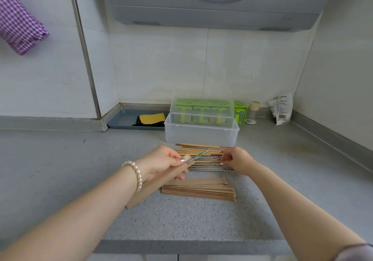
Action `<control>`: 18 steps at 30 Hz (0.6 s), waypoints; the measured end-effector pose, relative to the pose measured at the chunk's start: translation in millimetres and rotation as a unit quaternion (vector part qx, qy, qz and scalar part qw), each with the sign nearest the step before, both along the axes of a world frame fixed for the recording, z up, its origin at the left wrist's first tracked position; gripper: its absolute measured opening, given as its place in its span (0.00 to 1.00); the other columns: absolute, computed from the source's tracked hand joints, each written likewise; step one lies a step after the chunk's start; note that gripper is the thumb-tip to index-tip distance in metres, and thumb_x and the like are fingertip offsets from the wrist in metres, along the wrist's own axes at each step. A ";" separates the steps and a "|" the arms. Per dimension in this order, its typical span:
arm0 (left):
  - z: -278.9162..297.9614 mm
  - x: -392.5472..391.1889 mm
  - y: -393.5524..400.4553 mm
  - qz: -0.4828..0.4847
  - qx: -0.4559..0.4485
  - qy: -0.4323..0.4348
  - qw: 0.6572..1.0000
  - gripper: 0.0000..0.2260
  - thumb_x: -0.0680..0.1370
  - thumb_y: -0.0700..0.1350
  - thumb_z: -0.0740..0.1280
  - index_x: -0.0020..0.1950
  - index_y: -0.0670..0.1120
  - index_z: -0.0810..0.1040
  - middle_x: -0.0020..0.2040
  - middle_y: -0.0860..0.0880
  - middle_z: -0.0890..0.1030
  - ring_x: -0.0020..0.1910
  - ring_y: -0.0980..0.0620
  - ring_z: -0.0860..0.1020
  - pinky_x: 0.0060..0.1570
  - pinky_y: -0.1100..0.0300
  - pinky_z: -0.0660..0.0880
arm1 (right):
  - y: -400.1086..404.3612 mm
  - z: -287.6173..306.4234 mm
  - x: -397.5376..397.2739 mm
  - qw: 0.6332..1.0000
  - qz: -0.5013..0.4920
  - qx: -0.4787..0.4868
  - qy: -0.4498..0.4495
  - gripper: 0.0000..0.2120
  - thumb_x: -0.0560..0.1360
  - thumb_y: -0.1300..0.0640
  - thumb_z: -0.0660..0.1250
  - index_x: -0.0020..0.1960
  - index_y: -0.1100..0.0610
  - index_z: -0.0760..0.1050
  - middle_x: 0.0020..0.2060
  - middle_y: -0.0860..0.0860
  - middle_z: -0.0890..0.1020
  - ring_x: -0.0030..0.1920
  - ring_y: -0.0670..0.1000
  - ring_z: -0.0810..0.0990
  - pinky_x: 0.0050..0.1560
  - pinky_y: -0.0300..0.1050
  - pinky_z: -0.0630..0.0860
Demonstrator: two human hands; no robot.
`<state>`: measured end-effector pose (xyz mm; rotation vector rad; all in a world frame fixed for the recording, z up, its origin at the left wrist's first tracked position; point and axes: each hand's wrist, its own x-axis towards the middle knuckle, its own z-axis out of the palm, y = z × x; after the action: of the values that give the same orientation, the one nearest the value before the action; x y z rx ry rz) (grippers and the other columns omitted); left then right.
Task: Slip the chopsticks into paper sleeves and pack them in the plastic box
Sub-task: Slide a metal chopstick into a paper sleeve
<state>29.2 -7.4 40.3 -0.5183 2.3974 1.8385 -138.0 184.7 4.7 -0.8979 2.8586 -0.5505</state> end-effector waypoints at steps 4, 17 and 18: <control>-3.0 -3.9 3.1 -0.025 -0.026 -0.049 0.998 0.07 0.79 0.40 0.62 0.54 0.40 0.76 0.53 0.40 0.81 0.39 0.45 0.84 0.39 0.56 0.81 | -3.8 7.8 -2.3 0.998 0.034 0.056 0.012 0.08 0.73 0.56 0.69 0.51 0.57 0.79 0.46 0.52 0.80 0.45 0.50 0.74 0.49 0.43 0.74; -4.6 -5.9 11.0 -0.045 -0.047 -0.038 0.997 0.09 0.80 0.40 0.60 0.55 0.38 0.76 0.43 0.43 0.84 0.32 0.51 0.82 0.32 0.61 0.78 | 1.5 1.1 2.6 0.999 0.022 -0.021 0.018 0.07 0.74 0.56 0.68 0.50 0.58 0.78 0.44 0.50 0.77 0.45 0.50 0.75 0.48 0.42 0.73; -4.4 -5.1 11.1 -0.042 -0.044 -0.034 0.998 0.09 0.80 0.40 0.60 0.55 0.38 0.76 0.43 0.43 0.84 0.32 0.52 0.82 0.32 0.62 0.78 | 3.2 4.4 3.4 0.999 0.025 -0.028 0.023 0.07 0.75 0.56 0.66 0.51 0.59 0.77 0.43 0.50 0.76 0.45 0.51 0.74 0.47 0.43 0.72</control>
<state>24.1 3.7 35.9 -0.4715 2.4260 1.6610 -134.6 187.8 9.1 -0.9992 2.8656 -0.6168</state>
